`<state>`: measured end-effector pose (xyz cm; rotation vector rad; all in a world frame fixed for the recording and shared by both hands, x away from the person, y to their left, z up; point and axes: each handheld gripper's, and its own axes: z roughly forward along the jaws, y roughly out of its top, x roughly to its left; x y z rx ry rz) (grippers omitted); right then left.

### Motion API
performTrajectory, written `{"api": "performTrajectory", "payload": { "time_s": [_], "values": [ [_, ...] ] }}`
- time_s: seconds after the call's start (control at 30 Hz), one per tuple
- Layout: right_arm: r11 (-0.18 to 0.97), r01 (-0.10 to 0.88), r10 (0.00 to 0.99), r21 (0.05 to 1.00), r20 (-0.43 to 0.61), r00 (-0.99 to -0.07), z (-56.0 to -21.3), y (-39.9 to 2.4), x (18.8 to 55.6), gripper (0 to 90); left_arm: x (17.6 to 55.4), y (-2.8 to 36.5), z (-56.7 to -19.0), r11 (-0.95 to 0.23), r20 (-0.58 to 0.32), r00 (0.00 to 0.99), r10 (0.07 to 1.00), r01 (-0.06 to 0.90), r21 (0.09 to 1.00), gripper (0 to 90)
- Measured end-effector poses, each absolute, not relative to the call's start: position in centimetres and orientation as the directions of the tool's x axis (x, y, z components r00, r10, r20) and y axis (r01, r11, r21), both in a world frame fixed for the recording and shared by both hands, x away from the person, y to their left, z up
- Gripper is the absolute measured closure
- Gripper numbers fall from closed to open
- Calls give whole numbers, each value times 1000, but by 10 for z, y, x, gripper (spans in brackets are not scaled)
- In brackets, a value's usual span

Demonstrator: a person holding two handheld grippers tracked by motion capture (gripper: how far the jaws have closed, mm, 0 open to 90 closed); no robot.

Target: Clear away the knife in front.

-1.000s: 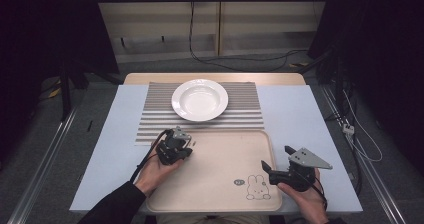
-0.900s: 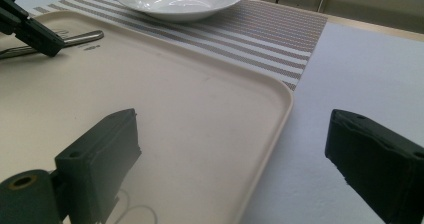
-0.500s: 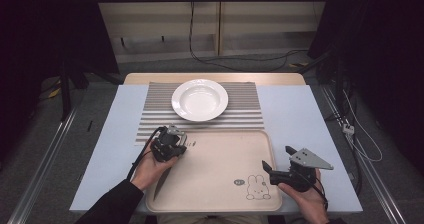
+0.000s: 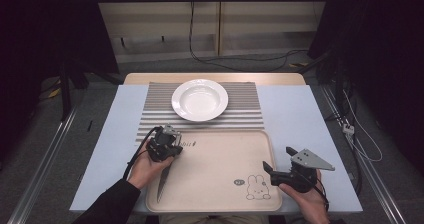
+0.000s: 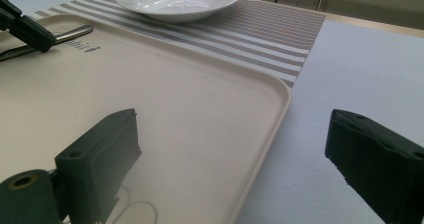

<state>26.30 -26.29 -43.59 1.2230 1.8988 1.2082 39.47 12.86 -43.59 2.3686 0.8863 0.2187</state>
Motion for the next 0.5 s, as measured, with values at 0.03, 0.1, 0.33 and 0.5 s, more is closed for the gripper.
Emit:
{"api": "performTrajectory", "payload": {
  "time_s": [0.03, 0.1, 0.33, 0.5],
  "values": [
    [169, 391, 909, 905, 9, -416, -436, -264, 263, 70, 395, 129, -436, -599, -50, 761, 646, 547, 585, 900],
    [166, 393, 910, 905, 12, -413, -436, -265, 263, 70, 395, 129, -436, -600, -45, 759, 650, 548, 582, 900],
    [172, 391, 908, 904, 8, -419, -436, -263, 264, 70, 395, 138, -436, -583, -44, 739, 672, 564, 585, 900],
    [175, 389, 911, 904, 1, -413, -435, -262, 264, 71, 395, 144, -436, -568, -47, 727, 685, 573, 590, 900]
  ]
}}
